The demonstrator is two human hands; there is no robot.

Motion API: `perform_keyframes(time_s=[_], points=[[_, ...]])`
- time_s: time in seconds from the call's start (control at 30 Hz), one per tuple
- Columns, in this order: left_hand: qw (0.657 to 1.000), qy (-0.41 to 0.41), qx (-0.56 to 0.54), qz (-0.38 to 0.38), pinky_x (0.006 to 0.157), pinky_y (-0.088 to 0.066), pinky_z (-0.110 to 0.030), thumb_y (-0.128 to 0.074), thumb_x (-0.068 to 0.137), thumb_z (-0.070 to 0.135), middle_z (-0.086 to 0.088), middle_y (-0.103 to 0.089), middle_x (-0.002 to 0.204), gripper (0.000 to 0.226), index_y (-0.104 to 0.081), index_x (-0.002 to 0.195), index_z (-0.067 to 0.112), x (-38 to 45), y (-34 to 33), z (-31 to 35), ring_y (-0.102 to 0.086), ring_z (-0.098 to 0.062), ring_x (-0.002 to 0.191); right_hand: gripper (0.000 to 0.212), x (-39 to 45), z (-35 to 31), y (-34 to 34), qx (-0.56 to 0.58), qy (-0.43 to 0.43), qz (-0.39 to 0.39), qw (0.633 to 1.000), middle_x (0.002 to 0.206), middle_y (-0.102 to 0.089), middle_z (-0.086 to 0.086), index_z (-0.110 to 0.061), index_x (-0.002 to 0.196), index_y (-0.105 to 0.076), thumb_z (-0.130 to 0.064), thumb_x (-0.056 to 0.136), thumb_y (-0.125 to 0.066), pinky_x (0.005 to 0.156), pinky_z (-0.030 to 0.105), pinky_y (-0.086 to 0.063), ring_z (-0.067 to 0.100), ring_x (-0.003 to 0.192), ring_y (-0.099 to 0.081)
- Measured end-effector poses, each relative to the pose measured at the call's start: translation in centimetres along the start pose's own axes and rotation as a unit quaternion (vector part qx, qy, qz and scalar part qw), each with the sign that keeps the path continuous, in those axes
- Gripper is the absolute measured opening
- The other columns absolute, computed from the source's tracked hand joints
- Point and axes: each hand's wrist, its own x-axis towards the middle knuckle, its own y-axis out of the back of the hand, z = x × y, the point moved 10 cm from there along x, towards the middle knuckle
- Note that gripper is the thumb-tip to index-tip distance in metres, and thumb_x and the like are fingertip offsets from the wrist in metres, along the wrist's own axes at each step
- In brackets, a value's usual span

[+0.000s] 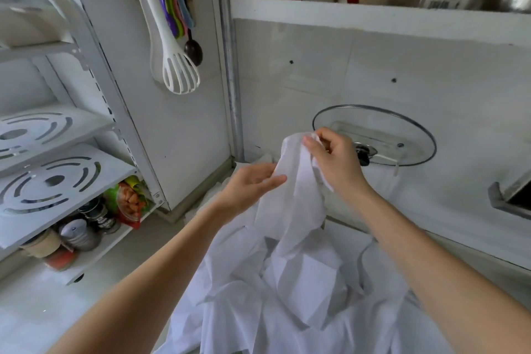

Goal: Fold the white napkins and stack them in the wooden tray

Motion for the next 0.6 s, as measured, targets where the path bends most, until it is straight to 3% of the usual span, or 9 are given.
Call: perform_keyframes(time_s=[0.1, 0.17, 0.23, 0.3, 0.37, 0.5, 0.6], points=[[0.999, -0.005, -0.021, 0.028, 0.083, -0.051, -0.031, -0.063, 0.091, 0.03, -0.004, -0.073, 0.091, 0.022, -0.073, 0.094, 0.011, 0.7, -0.3, 1.0, -0.066, -0.016, 0.083, 0.037, 0.4, -1.8, 1.9, -0.015, -0.001, -0.003, 1.0, 0.054, -0.031, 0.0, -0.003, 0.062, -0.041, -0.016, 0.09, -0.061, 0.05, 0.024, -0.022, 0.01, 0.052, -0.028], [0.992, 0.014, -0.118, 0.037, 0.076, -0.048, -0.034, -0.06, 0.092, 0.033, -0.007, -0.068, 0.083, 0.024, -0.073, 0.084, 0.014, 1.1, -0.1, 1.6, -0.061, -0.019, 0.075, 0.03, 0.6, -2.5, 3.3, 0.01, -0.028, -0.015, 0.999, 0.058, -0.041, 0.004, -0.006, 0.063, -0.051, -0.017, 0.088, -0.065, 0.054, 0.026, -0.027, 0.014, 0.056, -0.036], [0.968, 0.017, -0.251, 0.017, 0.077, -0.05, -0.031, -0.053, 0.096, 0.027, -0.007, -0.071, 0.095, 0.024, -0.074, 0.094, 0.016, 1.2, 0.0, 3.0, -0.066, -0.019, 0.084, 0.018, 0.4, -3.3, 4.5, 0.064, -0.069, -0.051, 0.994, 0.065, -0.057, 0.005, -0.013, 0.069, -0.064, -0.017, 0.086, -0.068, 0.056, 0.024, -0.038, 0.016, 0.058, -0.05], [0.95, 0.005, -0.309, -0.035, 0.092, -0.048, -0.037, -0.053, 0.094, 0.027, -0.01, -0.067, 0.117, 0.028, -0.069, 0.113, 0.014, 0.9, -0.4, 4.9, -0.064, -0.022, 0.105, 0.016, -0.3, -4.4, 5.0, 0.091, -0.103, -0.114, 0.984, 0.067, -0.065, 0.001, -0.018, 0.069, -0.069, -0.016, 0.085, -0.067, 0.054, 0.021, -0.045, 0.013, 0.056, -0.057], [0.944, 0.016, -0.316, -0.09, 0.098, -0.044, -0.039, -0.057, 0.088, 0.031, -0.012, -0.064, 0.12, 0.036, -0.066, 0.118, 0.012, 0.1, -1.1, 6.1, -0.06, -0.025, 0.108, 0.016, -1.3, -5.5, 5.3, 0.084, -0.112, -0.15, 0.979, 0.065, -0.064, -0.001, -0.02, 0.064, -0.068, -0.023, 0.08, -0.068, 0.052, 0.021, -0.043, 0.011, 0.053, -0.056], [0.94, 0.028, -0.277, -0.197, 0.078, -0.055, -0.03, -0.057, 0.083, 0.023, -0.007, -0.07, 0.103, 0.027, -0.071, 0.105, 0.014, -2.6, -3.1, 7.7, -0.068, -0.019, 0.089, 0.022, -2.4, -7.1, 7.2, 0.1, -0.103, -0.101, 0.984, 0.069, -0.051, -0.001, -0.019, 0.071, -0.055, -0.029, 0.089, -0.063, 0.062, 0.026, -0.039, 0.013, 0.062, -0.049], [0.929, 0.02, -0.25, -0.271, 0.075, -0.056, -0.029, -0.065, 0.08, 0.02, -0.006, -0.071, 0.102, 0.026, -0.073, 0.104, 0.018, -5.3, -4.1, 8.8, -0.069, -0.018, 0.086, 0.029, -3.4, -8.0, 7.2, 0.113, -0.115, -0.082, 0.983, 0.066, -0.046, -0.002, -0.02, 0.069, -0.046, -0.026, 0.096, -0.054, 0.058, 0.025, -0.035, 0.011, 0.057, -0.045]])
